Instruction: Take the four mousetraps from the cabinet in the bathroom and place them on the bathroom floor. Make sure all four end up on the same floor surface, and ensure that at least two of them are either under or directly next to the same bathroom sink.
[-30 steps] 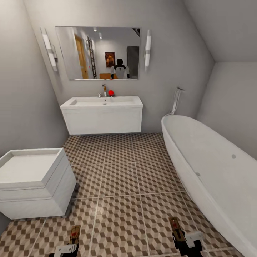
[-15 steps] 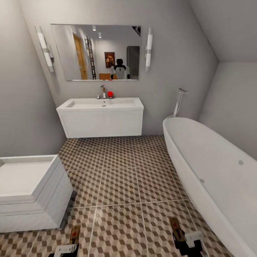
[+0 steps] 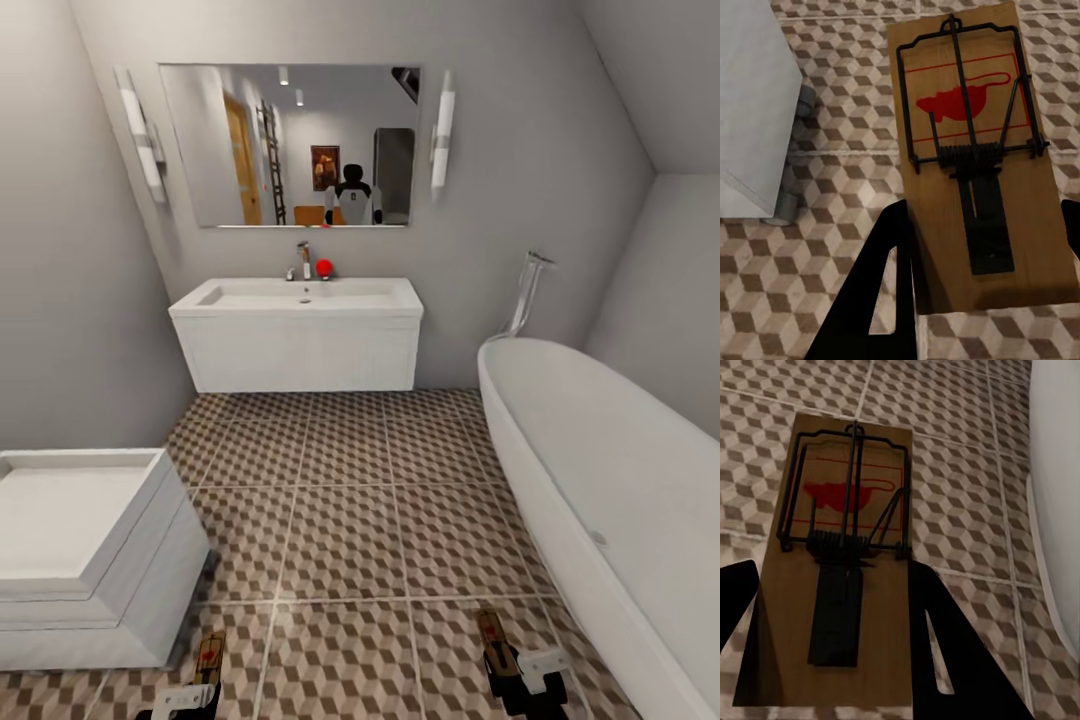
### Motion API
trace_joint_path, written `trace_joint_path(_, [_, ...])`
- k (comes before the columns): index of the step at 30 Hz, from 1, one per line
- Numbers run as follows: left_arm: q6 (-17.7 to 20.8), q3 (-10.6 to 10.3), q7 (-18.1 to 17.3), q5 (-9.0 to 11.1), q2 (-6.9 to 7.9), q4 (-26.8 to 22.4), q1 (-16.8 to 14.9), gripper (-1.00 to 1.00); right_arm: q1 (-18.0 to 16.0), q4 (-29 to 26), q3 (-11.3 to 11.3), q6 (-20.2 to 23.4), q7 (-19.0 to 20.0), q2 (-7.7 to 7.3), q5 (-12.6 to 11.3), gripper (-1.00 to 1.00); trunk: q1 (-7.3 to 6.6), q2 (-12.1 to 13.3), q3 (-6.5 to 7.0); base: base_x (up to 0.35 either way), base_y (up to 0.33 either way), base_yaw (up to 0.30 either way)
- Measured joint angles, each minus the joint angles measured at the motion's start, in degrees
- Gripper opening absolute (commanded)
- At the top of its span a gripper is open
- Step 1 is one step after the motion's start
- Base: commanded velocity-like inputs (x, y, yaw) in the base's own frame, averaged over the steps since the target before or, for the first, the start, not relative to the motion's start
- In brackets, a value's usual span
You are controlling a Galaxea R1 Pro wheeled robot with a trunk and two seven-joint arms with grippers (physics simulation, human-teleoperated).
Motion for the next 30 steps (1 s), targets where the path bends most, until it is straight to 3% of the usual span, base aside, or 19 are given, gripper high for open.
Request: trace_joint_path(30, [0.0, 0.0, 0.0, 0.0, -0.01, 0.0, 0.0, -1.0, 0.0, 0.0, 0.0, 0.0, -0.1, -0.11, 0.0, -1.0, 0.0, 0.0, 0.0, 0.264, -0.001, 0.003])
